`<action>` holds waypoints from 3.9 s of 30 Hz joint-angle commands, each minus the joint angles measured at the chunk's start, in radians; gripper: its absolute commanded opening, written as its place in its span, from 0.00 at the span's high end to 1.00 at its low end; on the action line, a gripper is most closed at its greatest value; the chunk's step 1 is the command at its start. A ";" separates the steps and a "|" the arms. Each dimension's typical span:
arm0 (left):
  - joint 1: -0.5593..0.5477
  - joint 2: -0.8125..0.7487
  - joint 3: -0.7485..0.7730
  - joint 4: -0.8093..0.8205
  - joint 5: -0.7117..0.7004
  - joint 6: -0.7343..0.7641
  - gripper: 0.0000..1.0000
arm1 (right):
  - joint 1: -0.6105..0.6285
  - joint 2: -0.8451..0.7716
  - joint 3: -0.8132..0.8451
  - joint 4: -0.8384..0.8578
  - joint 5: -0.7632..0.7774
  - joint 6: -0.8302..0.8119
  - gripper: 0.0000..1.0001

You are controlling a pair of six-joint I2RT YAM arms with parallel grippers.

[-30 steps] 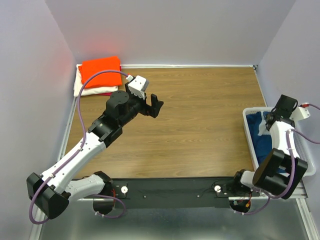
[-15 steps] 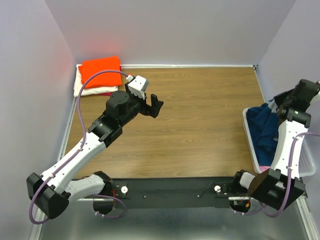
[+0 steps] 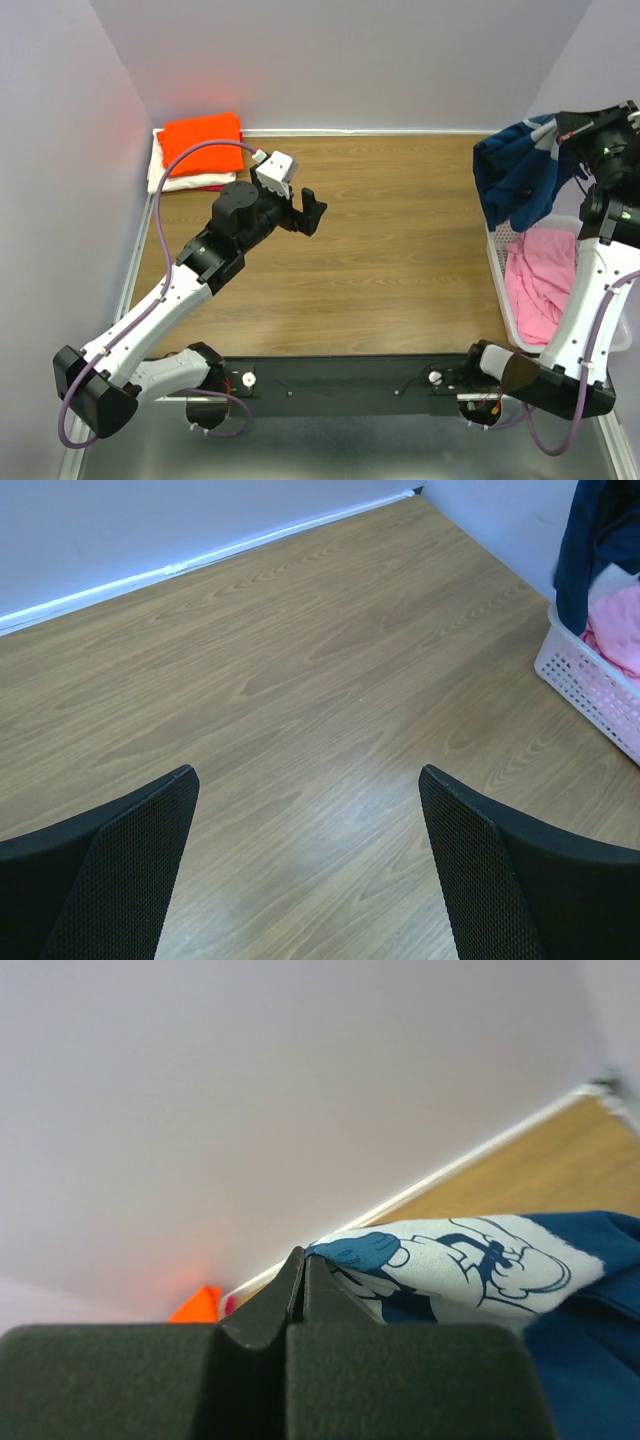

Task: Fold and stack the t-shirts
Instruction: Move the tshirt to the center of the board, then flatten the tshirt out

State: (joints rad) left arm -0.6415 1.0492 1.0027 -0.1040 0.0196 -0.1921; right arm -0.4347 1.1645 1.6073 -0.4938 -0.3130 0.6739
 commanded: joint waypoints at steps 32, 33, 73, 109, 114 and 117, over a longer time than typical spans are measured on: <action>0.023 0.095 -0.216 0.076 -0.215 -0.426 0.05 | 0.508 0.178 -0.470 0.000 0.164 -0.186 0.89; 0.023 0.110 -0.226 0.092 -0.208 -0.438 0.05 | 0.508 0.185 -0.483 0.004 0.158 -0.188 0.87; -0.302 0.654 -0.079 0.333 -0.102 -0.472 1.00 | 0.510 0.067 -0.656 0.015 0.281 -0.203 0.51; 0.244 0.001 -0.078 -0.051 -0.144 -0.303 1.00 | 1.100 0.147 -0.890 0.265 0.509 0.128 0.42; 0.259 0.015 -0.062 -0.048 -0.121 -0.293 1.00 | 1.180 0.294 -0.822 0.337 0.580 0.203 0.42; 0.264 0.023 -0.058 -0.048 -0.109 -0.288 1.00 | 1.183 0.342 -0.796 0.360 0.636 0.248 0.41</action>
State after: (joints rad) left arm -0.3885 1.0637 0.9092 -0.1596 -0.1211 -0.5049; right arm 0.7418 1.4658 0.7589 -0.2077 0.1963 0.8295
